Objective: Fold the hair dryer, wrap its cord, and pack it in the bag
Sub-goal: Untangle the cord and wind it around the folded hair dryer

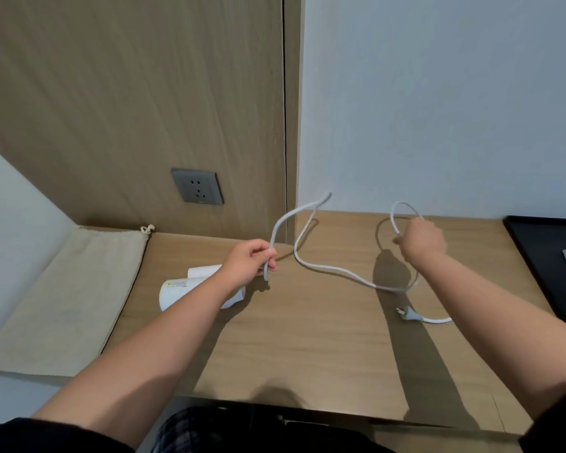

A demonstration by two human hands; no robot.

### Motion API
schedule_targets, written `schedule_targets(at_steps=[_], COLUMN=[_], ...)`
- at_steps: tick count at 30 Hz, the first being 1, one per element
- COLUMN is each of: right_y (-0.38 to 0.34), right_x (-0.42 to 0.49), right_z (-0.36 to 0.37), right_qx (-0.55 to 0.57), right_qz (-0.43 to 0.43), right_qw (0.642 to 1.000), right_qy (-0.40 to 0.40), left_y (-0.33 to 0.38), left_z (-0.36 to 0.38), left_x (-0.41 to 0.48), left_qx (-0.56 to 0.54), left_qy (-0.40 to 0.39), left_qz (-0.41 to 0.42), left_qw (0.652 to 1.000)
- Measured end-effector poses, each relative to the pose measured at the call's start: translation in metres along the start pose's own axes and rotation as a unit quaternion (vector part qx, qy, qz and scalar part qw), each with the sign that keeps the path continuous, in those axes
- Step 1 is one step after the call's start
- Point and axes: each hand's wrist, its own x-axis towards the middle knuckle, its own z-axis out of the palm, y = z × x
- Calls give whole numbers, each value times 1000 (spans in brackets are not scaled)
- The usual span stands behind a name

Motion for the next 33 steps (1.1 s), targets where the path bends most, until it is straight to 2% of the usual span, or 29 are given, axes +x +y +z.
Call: schedule_targets(at_steps=[3,5,7,10,13,14,16,18,19,21,24,26,30,33], right_y=[-17,-35,-49,-64,-75,-77,-76,-71,-73,-82,-109,-132,-172,-187], right_x=[-6,-23,-39,-55,-65,-69,-70,-63,-62,-61,-66,-71,-76,-77], right_z=[-4,-2,2,17,24,23,24,32,39,55,71,80,94,103], right_qx=[31,68,97,27,-120,-185,-326,-389,-379,-332,-157,-67,41,68], right_qz=[-42,-116,-227,-449,-565,-559,-460,-364,-348,-357,-352,-345,-286,-238], right_qw=[998,990,968,891,808,803,825,829,830,835,895,913,924,925], right_qy=[29,38,53,68,118,92,-40,-170,-215,-255,-225,-209,-249,-289], left_y=[-3,-5,-6,-8,-10,-12,-18,-28,-34,-49,-71,-80,-85,-90], left_z=[4,9,13,15,13,9,-4,-22,-33,-55,-84,-100,-114,-118], left_x=[-2,-4,-4,-3,-7,-9,-12,-18,-21,-28,-36,-40,-36,-29], left_qx=[50,73,95,114,160,172,178,188,201,233,275,263,130,-17], left_qy=[-24,-27,-29,-37,-41,-33,5,55,82,132,188,199,190,172], left_qz=[18,33,45,49,46,44,36,19,8,-5,-34,-86,-207,-295], left_qw=[998,996,994,992,985,984,983,980,976,963,942,940,951,940])
